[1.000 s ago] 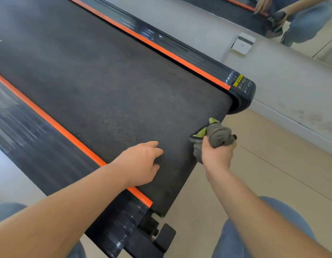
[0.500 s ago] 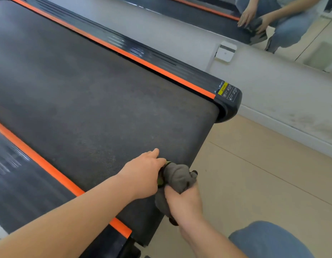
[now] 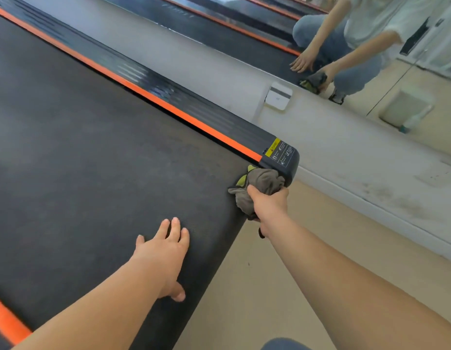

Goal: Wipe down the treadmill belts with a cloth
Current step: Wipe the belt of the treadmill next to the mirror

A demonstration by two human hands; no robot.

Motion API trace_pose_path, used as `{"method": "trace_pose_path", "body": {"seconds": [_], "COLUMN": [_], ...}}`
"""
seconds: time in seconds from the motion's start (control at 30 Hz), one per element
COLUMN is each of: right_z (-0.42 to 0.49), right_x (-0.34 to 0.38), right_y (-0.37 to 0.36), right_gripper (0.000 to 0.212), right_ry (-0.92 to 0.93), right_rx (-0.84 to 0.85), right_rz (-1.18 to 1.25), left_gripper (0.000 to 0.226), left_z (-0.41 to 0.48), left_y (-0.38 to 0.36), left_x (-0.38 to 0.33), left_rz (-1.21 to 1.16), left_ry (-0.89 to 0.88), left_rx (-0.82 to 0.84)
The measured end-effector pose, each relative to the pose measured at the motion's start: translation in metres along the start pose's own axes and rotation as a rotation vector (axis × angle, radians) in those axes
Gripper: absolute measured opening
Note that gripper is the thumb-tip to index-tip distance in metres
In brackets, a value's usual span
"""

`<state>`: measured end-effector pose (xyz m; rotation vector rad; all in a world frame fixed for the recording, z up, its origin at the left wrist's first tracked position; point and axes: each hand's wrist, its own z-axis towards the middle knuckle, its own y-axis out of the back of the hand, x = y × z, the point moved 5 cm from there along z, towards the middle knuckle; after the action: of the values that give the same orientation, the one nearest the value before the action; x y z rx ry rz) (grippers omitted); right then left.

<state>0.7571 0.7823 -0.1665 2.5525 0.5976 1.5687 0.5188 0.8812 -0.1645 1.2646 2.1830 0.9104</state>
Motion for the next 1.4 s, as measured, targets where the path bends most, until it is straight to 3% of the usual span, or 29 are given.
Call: {"method": "trace_pose_path", "body": {"seconds": [0.27,0.37,0.47,0.53,0.63,0.67,0.8,0.9,1.0,1.1,1.23,1.3,1.4], "right_z": [0.085,0.089,0.077,0.06,0.008,-0.014,-0.126,-0.206,-0.248,-0.271,-0.221,-0.18,-0.143], "right_x": [0.02,0.006,-0.02,-0.036,-0.057,-0.07,-0.136,-0.218,-0.268,-0.215,-0.084,-0.022,0.012], "right_y": [-0.014,-0.015,-0.012,-0.011,-0.015,-0.016,-0.02,-0.023,-0.016,-0.015,-0.027,-0.055,-0.098], "right_gripper": [0.08,0.076,0.071,0.059,0.021,0.018,0.022,0.028,0.062,0.035,0.065,0.065,0.051], "right_ry": [0.107,0.243,0.108,0.032,0.112,0.107,0.009,-0.023,0.069,-0.009,0.254,0.416,0.615], "right_rx": [-0.265,-0.238,-0.183,-0.154,-0.163,-0.172,-0.212,-0.039,0.167,0.312,0.166,0.11,0.111], "right_rz": [-0.171,-0.203,-0.065,-0.001,-0.036,-0.071,-0.113,-0.164,-0.383,-0.418,-0.314,-0.461,-0.871], "left_gripper": [0.134,0.135,0.135,0.135,0.136,0.136,0.13,0.11,0.091,0.082,0.074,0.071,0.073], "left_z": [0.005,0.008,0.008,0.007,0.005,0.004,-0.009,-0.032,-0.057,-0.084,-0.11,-0.12,-0.132], "left_y": [-0.006,-0.009,-0.01,-0.009,-0.005,-0.004,-0.004,-0.016,-0.028,-0.032,-0.03,-0.028,-0.028], "left_x": [0.005,0.007,0.008,0.007,0.008,0.007,0.01,0.022,0.045,0.071,0.089,0.087,0.081], "left_rz": [-0.023,-0.013,-0.002,0.008,-0.002,-0.011,-0.114,-0.132,-0.146,-0.248,-0.358,-0.381,-0.414], "left_ry": [-0.029,-0.023,-0.026,-0.026,-0.035,-0.04,-0.064,-0.113,-0.116,-0.04,0.057,0.059,0.048], "left_rx": [-0.002,-0.021,-0.026,-0.037,-0.047,-0.055,-0.138,-0.222,-0.27,-0.274,-0.3,-0.327,-0.351]}}
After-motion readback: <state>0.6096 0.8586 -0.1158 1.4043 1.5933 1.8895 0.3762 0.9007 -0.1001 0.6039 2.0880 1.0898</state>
